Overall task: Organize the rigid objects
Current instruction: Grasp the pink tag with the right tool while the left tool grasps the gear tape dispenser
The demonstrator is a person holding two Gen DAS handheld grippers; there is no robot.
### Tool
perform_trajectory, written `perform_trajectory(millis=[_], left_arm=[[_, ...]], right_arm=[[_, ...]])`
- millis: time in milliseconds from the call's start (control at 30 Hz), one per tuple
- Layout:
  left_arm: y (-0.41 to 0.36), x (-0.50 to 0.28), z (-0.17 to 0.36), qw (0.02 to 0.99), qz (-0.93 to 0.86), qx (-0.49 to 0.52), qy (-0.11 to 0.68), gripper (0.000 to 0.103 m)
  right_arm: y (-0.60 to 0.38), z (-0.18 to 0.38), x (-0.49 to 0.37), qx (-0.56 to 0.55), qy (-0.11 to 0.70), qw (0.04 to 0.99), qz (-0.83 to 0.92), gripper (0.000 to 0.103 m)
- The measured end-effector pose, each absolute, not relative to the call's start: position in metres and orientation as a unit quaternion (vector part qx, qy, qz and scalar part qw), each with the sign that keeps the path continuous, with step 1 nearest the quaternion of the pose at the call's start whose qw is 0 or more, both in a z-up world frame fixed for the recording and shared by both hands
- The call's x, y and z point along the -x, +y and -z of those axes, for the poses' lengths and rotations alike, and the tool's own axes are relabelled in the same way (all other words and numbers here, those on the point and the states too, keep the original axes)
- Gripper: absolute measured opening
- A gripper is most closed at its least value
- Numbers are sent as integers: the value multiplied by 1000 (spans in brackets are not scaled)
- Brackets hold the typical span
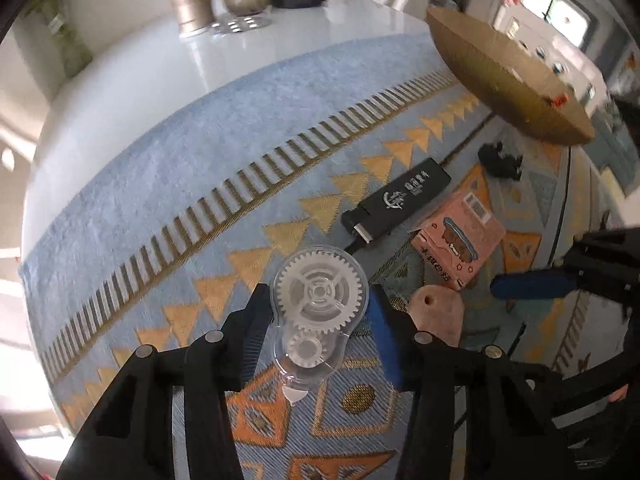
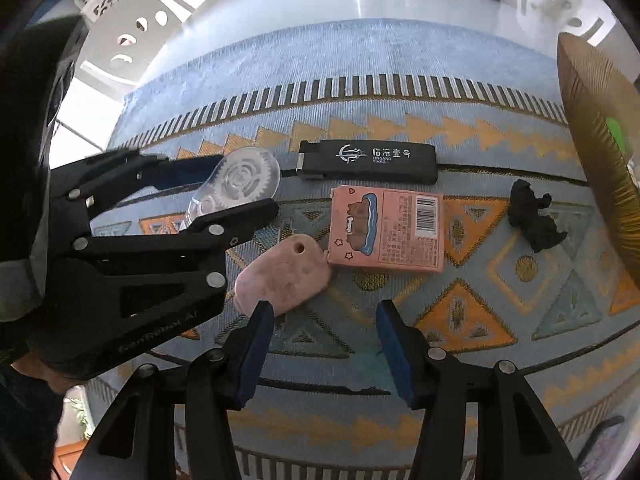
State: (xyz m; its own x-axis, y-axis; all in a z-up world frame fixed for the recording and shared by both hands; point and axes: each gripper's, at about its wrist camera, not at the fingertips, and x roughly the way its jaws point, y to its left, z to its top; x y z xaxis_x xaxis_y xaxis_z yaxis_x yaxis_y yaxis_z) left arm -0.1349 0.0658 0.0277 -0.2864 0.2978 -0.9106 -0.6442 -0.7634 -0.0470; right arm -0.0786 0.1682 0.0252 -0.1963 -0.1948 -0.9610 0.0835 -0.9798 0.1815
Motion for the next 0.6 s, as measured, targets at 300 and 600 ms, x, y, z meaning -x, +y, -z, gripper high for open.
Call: perform_trajectory(millis=[300,600], left_arm=[[-17,113,-36,204,-815,539,66,46],[-49,88,-24,173,-816,551,29,46]], right_arm=[[131,-24,80,-625,-33,131,769,55],[101,-14,108,-594,27,107,797,43]])
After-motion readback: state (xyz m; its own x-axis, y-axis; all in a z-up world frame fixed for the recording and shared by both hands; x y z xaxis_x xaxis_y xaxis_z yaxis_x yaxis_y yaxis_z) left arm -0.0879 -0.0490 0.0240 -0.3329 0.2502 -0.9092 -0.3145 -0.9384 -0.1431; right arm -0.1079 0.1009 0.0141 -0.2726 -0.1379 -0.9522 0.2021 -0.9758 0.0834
